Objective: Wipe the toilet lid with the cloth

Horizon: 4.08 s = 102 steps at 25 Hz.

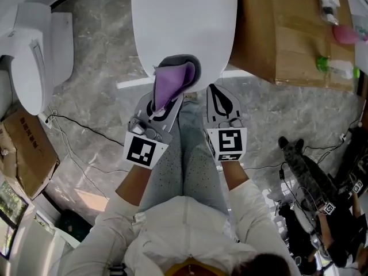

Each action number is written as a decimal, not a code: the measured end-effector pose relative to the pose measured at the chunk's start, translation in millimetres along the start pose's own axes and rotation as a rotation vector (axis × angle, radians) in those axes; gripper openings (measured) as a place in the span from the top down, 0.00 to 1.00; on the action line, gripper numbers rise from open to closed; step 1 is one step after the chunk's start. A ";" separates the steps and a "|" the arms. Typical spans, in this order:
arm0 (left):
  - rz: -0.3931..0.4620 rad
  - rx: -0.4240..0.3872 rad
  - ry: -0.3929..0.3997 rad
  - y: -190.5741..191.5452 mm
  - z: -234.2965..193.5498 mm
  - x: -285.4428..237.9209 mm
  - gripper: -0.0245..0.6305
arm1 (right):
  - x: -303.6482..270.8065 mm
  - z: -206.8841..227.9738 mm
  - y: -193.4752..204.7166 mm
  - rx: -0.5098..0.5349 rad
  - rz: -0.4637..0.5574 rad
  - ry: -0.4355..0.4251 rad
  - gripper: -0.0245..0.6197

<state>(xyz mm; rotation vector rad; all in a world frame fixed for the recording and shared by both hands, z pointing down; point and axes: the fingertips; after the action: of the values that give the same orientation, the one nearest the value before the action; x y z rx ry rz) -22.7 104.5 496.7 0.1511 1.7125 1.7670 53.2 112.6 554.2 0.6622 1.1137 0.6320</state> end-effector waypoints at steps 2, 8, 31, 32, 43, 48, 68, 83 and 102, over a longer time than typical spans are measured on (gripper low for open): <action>-0.004 0.003 -0.006 4.6 -0.9 -5.0 0.89 | -5.1 2.5 5.0 -0.001 -0.011 0.003 0.95; -0.016 0.034 -0.002 21.0 0.3 -22.7 0.89 | -19.8 9.9 22.1 -0.046 -0.058 0.007 0.95; -0.095 0.017 0.035 52.6 7.0 -51.3 0.89 | -55.7 69.0 110.9 -0.308 -0.230 0.117 0.92; -0.098 0.005 0.042 52.9 7.7 -52.4 0.89 | -57.1 70.6 115.7 -0.324 -0.242 0.115 0.89; -0.124 -0.055 0.064 53.7 9.6 -58.7 0.89 | -71.8 86.0 151.4 -0.555 -0.314 0.115 0.66; -0.129 -0.048 0.056 55.6 8.4 -58.0 0.89 | -82.4 85.5 157.4 -0.643 -0.334 0.097 0.62; -0.122 -0.038 0.057 57.3 9.2 -54.8 0.89 | -86.1 97.5 156.4 -0.897 -0.342 0.150 0.75; -0.092 -0.053 0.038 34.7 -1.4 -42.6 0.89 | -54.5 88.5 119.6 -0.970 -0.257 0.145 0.80; -0.042 -0.081 -0.077 -44.3 -36.1 -5.4 0.89 | -2.5 64.9 10.0 -0.996 -0.192 0.122 0.82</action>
<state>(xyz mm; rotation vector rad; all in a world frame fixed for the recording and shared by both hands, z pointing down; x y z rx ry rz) -20.5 67.5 452.8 0.1448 1.5764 1.7737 112.2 106.8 582.3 -0.3376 0.8128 0.9536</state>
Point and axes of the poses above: the fingertips, and each gripper's own axes: x backward along the fingers, z to its right, y out of its underside, and after that the axes turned 14 degrees about -x, right-handed
